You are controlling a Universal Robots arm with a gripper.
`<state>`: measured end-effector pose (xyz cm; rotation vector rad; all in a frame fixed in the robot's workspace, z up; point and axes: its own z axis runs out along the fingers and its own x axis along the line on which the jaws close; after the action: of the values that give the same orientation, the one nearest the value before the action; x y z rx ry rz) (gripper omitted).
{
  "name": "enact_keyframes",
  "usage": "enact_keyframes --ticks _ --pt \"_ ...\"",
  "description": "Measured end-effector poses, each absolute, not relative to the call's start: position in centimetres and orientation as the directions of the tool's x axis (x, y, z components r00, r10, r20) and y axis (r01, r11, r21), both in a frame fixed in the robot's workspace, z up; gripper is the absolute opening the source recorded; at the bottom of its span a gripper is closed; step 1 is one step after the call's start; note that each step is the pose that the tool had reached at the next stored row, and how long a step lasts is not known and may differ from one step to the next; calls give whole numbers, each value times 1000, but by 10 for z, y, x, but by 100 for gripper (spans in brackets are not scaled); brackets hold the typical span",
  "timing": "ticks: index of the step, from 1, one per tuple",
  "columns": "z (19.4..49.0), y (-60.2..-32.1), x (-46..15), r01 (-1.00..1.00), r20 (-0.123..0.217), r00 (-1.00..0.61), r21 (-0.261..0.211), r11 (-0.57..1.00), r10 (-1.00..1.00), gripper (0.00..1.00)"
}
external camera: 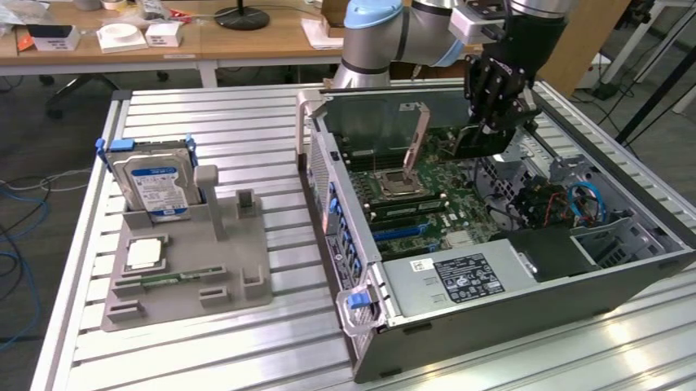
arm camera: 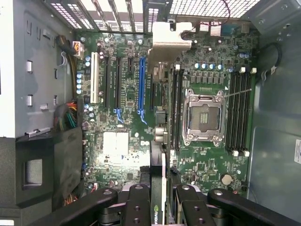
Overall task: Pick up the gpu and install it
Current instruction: 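Insert the gpu into the slot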
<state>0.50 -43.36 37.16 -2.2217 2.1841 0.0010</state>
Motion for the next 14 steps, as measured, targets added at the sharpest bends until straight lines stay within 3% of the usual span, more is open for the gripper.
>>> enact_keyframes --ticks 14 --pt "371 -434 -5 -1000 -19 17 -19 -17 -1000 26"
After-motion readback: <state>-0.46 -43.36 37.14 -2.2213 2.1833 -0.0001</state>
